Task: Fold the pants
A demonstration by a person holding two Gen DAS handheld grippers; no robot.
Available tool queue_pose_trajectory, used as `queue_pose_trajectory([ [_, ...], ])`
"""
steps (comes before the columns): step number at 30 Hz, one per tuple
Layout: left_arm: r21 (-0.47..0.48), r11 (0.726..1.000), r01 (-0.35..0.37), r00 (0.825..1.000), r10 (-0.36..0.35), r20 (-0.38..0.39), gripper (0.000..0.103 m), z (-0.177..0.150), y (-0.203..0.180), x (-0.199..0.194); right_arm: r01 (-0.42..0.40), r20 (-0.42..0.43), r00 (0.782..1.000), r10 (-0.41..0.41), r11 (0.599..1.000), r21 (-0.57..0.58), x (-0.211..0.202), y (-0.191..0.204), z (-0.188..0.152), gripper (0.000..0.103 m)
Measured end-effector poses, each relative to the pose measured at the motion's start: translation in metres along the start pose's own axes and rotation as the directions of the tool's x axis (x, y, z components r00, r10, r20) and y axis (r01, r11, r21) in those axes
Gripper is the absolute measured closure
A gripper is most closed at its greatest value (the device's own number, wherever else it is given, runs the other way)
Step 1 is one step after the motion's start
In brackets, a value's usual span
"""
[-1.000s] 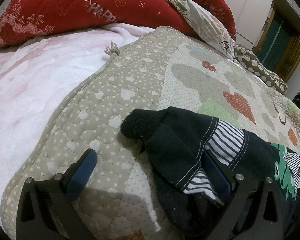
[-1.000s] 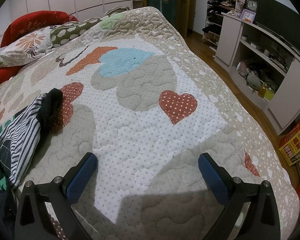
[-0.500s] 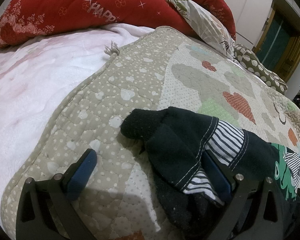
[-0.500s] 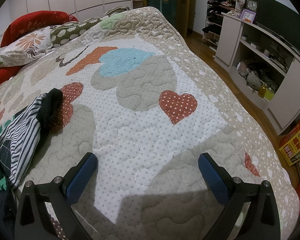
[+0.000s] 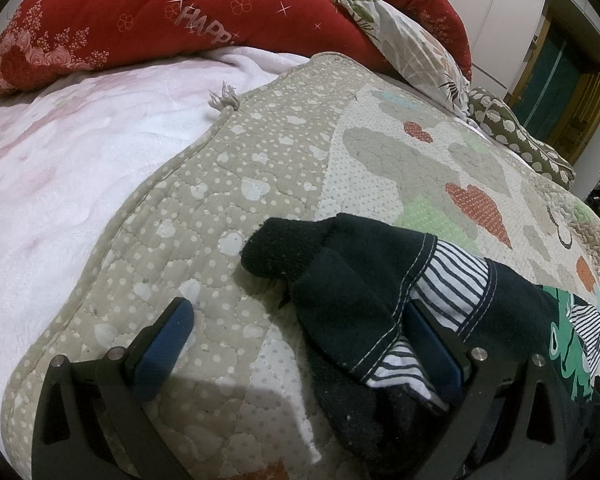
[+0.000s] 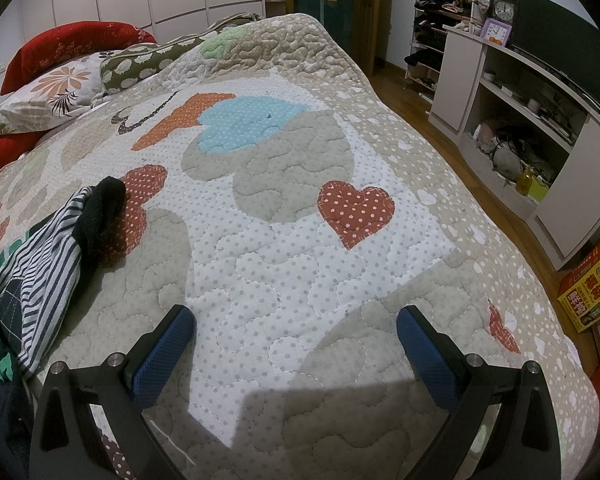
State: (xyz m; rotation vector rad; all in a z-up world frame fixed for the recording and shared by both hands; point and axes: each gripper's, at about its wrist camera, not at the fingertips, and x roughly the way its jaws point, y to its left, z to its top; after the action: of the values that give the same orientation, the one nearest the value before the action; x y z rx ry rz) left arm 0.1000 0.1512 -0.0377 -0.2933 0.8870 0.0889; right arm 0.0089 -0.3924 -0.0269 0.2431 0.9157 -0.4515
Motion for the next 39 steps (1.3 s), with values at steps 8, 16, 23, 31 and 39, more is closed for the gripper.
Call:
queue_pose_trajectory([
  [8,0.0,1.0,0.0,1.0,0.0,0.0,0.0,0.0,0.0,0.0,0.0,0.0,1.0,0.0,1.0,0.0,0.0,0.0,0.0,0.001],
  [16,0.001,1.0,-0.001,1.0,0.001,0.0,0.0,0.0,0.0,0.0,0.008,-0.002,1.0,-0.008,1.0,-0.001,0.001,0.001,0.001,0.001],
  [23,0.02,1.0,-0.014,1.0,0.014,-0.023,0.0,0.002,0.0,0.0,0.006,0.004,1.0,-0.006,1.0,-0.001,0.001,0.0,0.005,0.001],
  [31,0.101,0.993,-0.058,0.997,0.064,-0.049,0.0,-0.002,-0.003,-0.034,-0.001,-0.142,0.99,0.004,1.0,0.027,0.008,-0.002,0.011,0.001],
  [39,0.191,0.979,-0.072,0.988,0.044,0.151,0.0,-0.009,-0.012,-0.128,-0.043,0.049,0.998,0.038,0.993,0.107,-0.076,-0.023,-0.006,0.022],
])
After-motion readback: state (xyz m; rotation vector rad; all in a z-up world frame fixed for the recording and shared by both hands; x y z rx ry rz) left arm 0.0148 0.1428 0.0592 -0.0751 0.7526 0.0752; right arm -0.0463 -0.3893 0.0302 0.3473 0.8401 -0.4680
